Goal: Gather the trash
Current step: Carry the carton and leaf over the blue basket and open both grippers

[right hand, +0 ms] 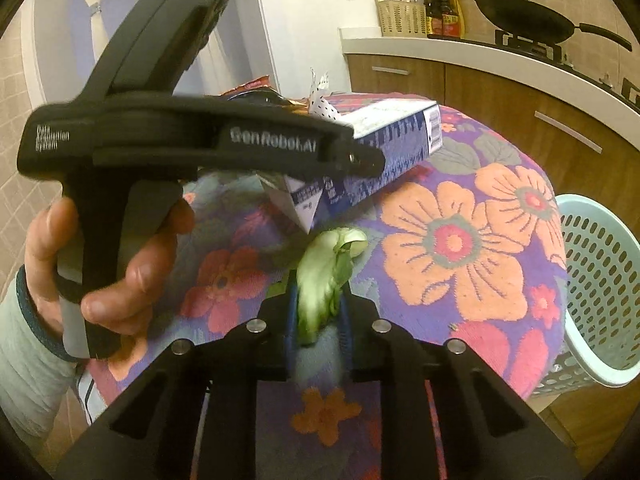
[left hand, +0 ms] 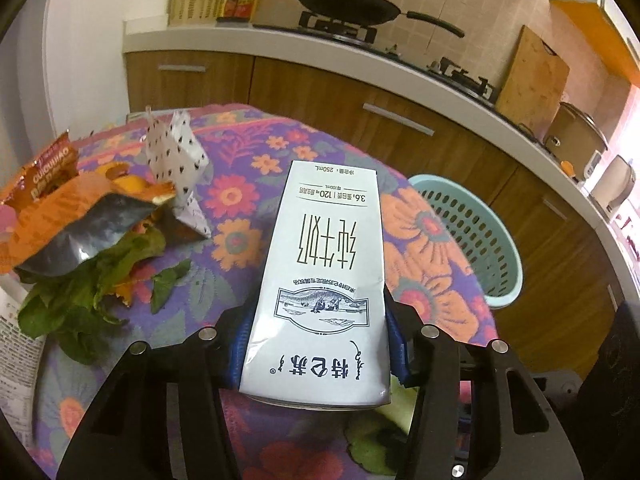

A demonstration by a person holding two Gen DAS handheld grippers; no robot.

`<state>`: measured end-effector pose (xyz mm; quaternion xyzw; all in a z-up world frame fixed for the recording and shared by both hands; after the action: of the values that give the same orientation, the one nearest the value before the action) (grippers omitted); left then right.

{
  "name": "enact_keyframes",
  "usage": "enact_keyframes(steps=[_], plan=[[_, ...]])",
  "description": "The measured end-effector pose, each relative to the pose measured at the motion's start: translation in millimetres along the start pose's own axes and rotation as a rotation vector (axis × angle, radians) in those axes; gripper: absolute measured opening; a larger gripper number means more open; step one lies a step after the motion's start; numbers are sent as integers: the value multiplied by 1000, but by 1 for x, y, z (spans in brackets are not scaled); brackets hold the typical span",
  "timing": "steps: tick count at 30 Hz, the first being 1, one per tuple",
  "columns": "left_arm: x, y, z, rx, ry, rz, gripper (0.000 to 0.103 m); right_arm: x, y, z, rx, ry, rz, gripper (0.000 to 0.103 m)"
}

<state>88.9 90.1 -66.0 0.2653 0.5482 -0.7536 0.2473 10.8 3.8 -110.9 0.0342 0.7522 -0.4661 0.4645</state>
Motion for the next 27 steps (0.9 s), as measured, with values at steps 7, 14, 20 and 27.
enact_keyframes(steps=[7,14,20,27], plan=[[-10,-8,12,33,4,25,51,1,-24,21,53,15,47,14],[-22,4,46,55,49,23,51,-6,-57,80,146,91,125,14],[-36,26,83,92,81,13,51,-10,-79,139,231,152,172,14],[-49,63,127,126,115,-17,51,0,-89,197,304,223,186,15]])
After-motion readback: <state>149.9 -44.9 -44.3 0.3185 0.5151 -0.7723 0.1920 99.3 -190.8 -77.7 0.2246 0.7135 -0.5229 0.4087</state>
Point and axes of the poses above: each gripper's, at about its wrist camera, not at the fingertips, and y roughly the way its jaws point, z to its right, x to its underside, the point moved 6 cm from there along y, roughly the way its jaws point, and after that the axes turned 2 degrees about x, right-handed, at the moved point
